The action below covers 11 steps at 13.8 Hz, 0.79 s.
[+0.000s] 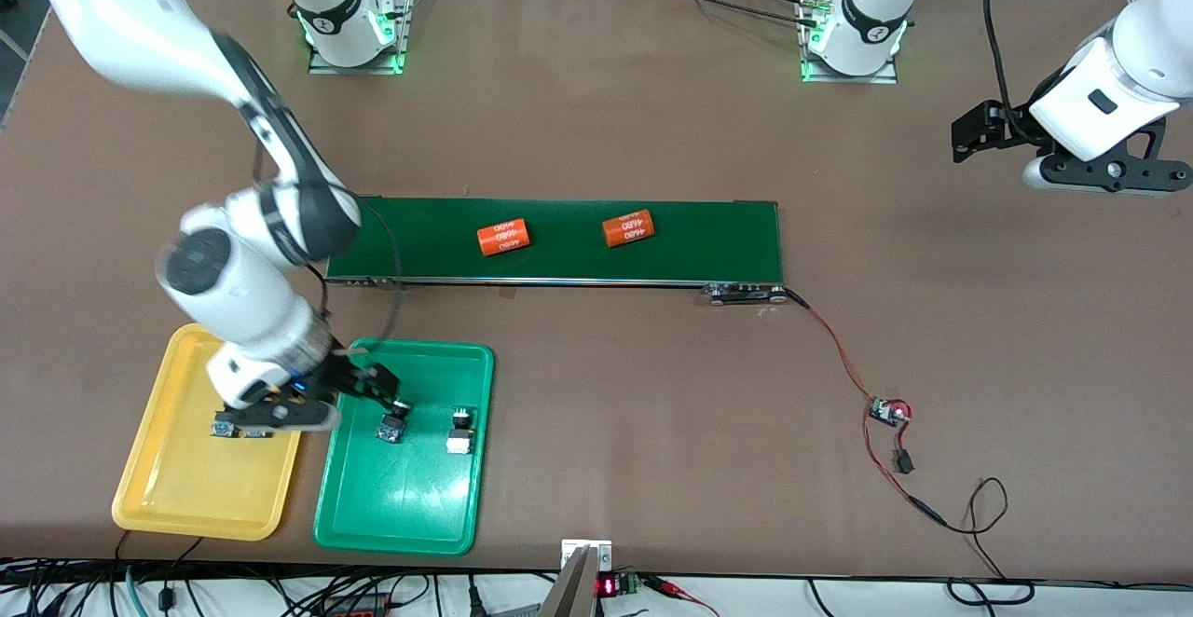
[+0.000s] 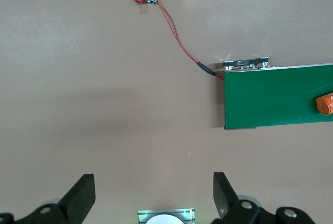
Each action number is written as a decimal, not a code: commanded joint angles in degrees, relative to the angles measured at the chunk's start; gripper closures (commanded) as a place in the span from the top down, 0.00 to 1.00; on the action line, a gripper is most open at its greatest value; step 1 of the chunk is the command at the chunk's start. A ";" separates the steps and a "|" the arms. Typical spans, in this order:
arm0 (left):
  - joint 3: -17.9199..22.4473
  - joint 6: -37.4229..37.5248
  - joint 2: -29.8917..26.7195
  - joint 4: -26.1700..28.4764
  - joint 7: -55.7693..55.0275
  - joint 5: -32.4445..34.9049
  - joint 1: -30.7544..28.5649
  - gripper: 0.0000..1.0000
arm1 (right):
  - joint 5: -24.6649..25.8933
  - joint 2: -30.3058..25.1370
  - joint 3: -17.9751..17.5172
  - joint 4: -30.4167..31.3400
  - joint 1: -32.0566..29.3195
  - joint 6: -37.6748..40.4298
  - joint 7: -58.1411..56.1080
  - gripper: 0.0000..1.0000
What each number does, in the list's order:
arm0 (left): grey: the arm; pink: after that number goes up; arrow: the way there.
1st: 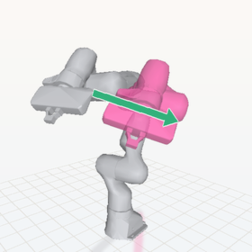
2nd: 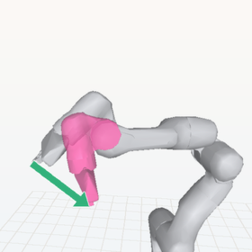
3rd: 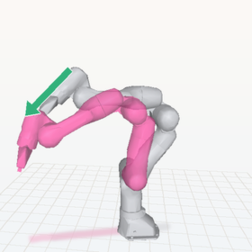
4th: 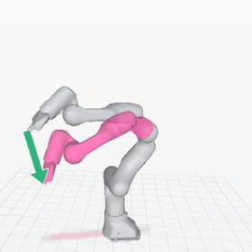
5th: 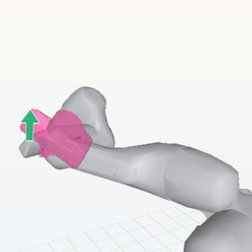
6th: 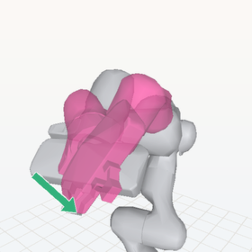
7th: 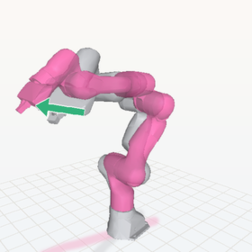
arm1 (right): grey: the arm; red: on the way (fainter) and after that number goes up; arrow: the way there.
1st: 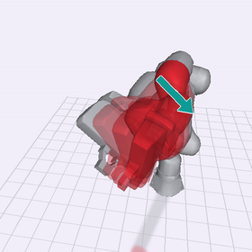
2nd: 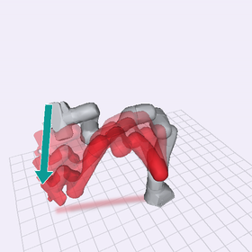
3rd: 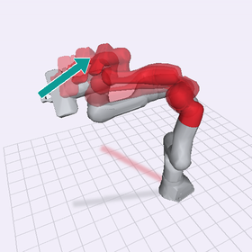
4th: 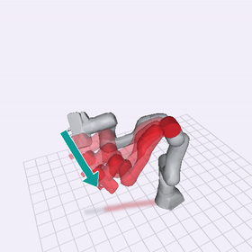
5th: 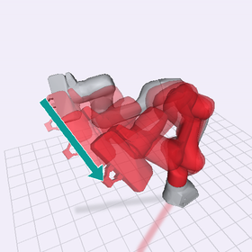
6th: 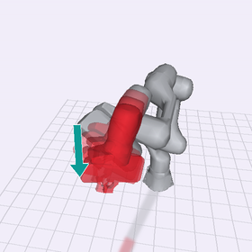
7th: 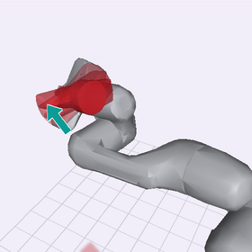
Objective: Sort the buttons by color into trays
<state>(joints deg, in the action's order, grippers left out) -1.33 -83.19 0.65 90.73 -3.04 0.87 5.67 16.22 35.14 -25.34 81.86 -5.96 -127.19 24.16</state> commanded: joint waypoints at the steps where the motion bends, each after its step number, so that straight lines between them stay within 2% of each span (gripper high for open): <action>1: -0.08 1.45 0.75 -1.87 0.31 1.33 0.04 1.00 | -6.46 -13.14 2.21 5.85 -1.33 13.06 -4.88 1.00; 2: -0.08 1.45 0.75 -1.87 0.31 1.33 -0.04 1.00 | -7.25 -16.04 3.96 5.77 -1.42 18.94 -8.74 1.00; 4: 0.01 1.45 0.75 -1.87 0.31 1.33 -0.22 1.00 | -13.99 -21.75 10.01 5.77 -0.89 27.31 -11.93 1.00; 5: -0.08 1.45 0.75 -1.87 0.31 1.33 -0.22 1.00 | -15.50 -23.78 12.31 5.77 -0.89 31.44 -13.68 1.00; 8: -0.08 1.45 0.75 -1.87 0.31 1.33 -0.13 1.00 | -15.17 -29.15 18.20 5.85 -0.19 38.67 -22.56 1.00; 11: -0.08 1.45 0.75 -1.87 0.31 1.24 -0.05 1.00 | -14.90 -32.58 22.69 6.47 2.00 41.23 -23.19 1.00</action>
<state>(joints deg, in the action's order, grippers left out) -1.26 -83.17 0.65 90.72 -3.04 1.03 5.56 2.17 5.63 -5.38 85.56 -6.31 -86.55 1.64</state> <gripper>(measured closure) 0.000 0.000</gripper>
